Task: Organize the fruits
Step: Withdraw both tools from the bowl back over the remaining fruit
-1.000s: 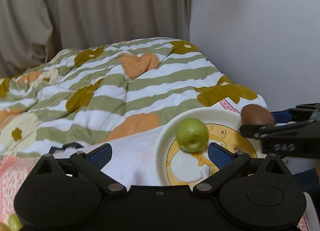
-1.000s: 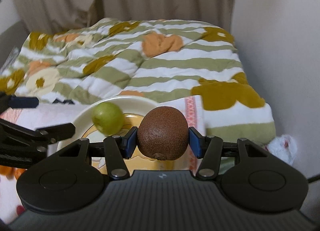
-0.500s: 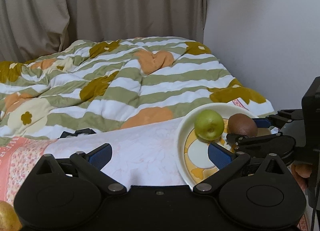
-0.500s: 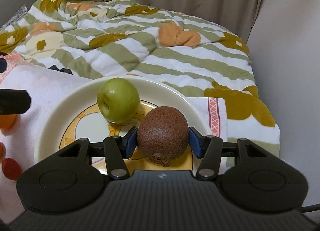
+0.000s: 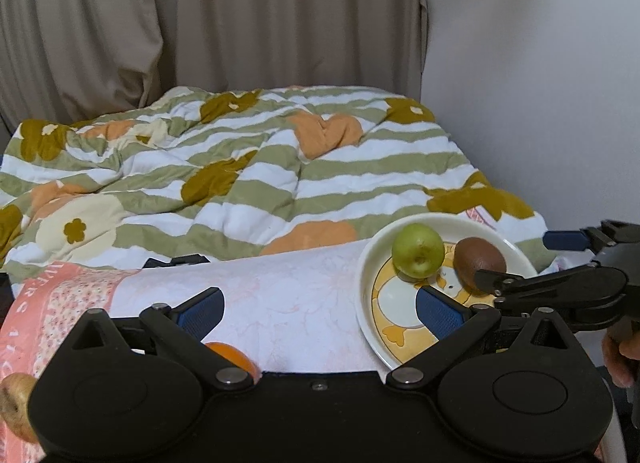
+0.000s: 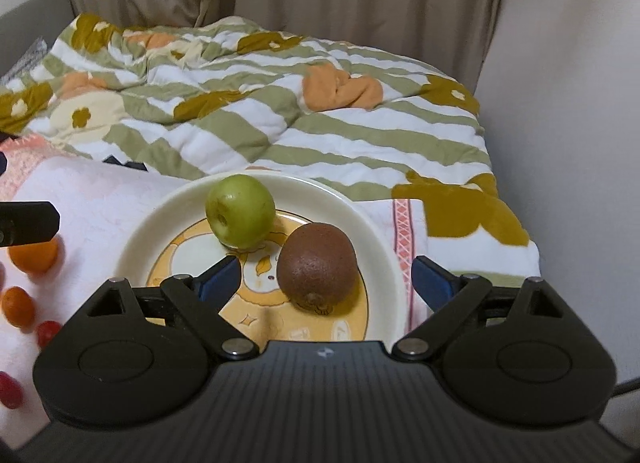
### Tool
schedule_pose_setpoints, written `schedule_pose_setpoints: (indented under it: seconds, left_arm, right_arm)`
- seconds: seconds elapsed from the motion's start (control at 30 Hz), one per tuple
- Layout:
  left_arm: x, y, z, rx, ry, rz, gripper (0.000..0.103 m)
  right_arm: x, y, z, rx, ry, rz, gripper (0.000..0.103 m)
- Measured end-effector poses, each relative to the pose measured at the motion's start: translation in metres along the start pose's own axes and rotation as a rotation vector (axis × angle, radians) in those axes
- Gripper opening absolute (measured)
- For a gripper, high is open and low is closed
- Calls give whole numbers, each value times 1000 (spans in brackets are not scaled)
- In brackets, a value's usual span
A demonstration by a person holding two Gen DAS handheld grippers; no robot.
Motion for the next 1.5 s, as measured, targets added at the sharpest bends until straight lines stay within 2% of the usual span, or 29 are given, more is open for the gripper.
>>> schedule_pose_setpoints:
  seconds: [0.37,0.67,0.87,1.1,1.3,1.5]
  left_arm:
    - [-76,-3,14,-32,-105,33,103]
    - [-150,9,5,-60,-158,102,103]
    - [-187,38,-8,-61,-176,165,103]
    - [-213,91,-32,-82,-178,218,103]
    - [-216,135,-52,-82,-149,189,103]
    - [-206,158,-78,-41,-99,112,103]
  right_arm:
    - [-86,-9,19,46,-62,-19,103]
    - [-155,10,21,59,-90,11,103]
    - [-185,36,19,67,-107,27,103]
    - [-201,80,11,83,-105,44,103]
    - [-203,121,-2,111,-74,21,103]
    - [-196,161,-18,152,-38,-41,103]
Point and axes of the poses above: each gripper's, at about its wrist camera, not at the fingertips, and x roughly the way its jaws point, y to its left, z to its top, the point moved 9 cm from there along x, roughly the way its jaws point, and after that the axes turned 14 degrees about -y, right-handed, at the moved point
